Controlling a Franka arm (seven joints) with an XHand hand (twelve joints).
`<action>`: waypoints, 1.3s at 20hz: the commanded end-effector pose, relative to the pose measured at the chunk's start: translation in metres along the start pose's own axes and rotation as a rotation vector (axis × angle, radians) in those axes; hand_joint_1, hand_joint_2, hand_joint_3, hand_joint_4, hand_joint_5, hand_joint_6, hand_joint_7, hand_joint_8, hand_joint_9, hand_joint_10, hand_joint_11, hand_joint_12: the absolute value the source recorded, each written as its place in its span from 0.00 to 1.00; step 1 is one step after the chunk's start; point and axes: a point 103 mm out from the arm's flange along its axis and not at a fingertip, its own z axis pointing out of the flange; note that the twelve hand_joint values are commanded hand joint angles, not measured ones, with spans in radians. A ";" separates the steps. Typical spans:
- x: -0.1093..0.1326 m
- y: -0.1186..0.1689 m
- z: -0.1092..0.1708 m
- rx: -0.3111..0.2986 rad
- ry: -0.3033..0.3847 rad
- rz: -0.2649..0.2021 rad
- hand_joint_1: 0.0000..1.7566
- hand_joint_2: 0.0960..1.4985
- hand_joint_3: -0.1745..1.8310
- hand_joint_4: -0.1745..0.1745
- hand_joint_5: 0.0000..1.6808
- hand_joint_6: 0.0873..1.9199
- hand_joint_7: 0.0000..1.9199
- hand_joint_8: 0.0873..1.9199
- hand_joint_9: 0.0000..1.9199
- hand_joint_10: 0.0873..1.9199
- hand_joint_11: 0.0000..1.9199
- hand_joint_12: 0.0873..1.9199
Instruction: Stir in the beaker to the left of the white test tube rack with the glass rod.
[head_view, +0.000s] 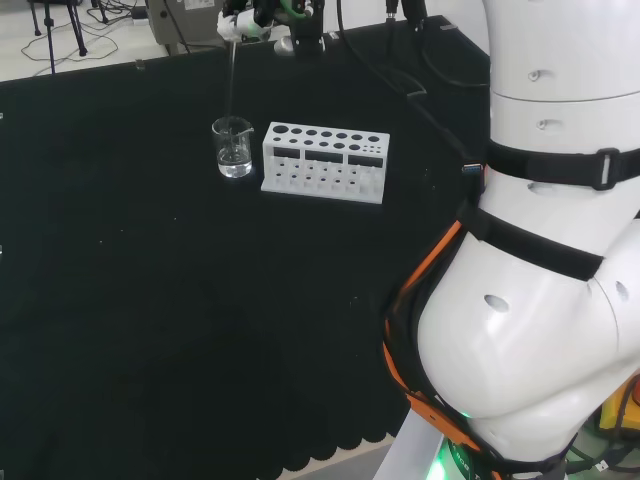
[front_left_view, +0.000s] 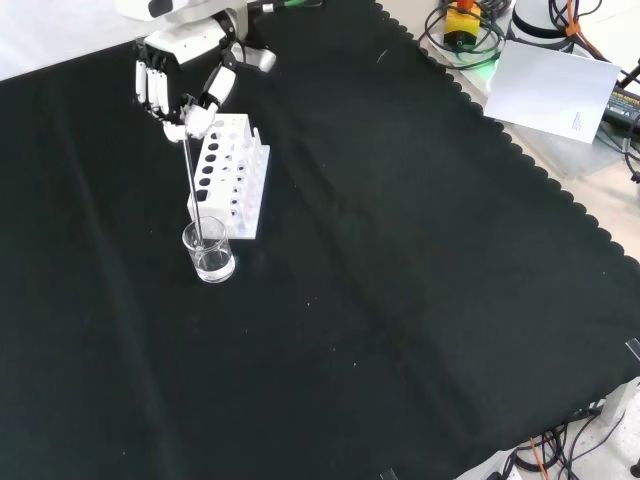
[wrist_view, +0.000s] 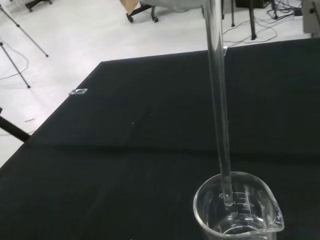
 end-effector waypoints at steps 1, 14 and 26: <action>-0.020 0.000 0.011 0.038 0.016 0.008 0.75 0.70 0.00 0.00 0.82 0.00 0.66 0.41 0.88 0.31 0.59 0.40; -0.036 0.003 0.029 0.078 0.005 0.031 0.75 0.70 0.00 0.00 0.82 0.00 0.66 0.41 0.88 0.31 0.58 0.40; 0.003 -0.010 0.033 0.093 -0.011 -0.007 0.75 0.70 0.00 0.00 0.82 0.00 0.66 0.42 0.88 0.31 0.58 0.40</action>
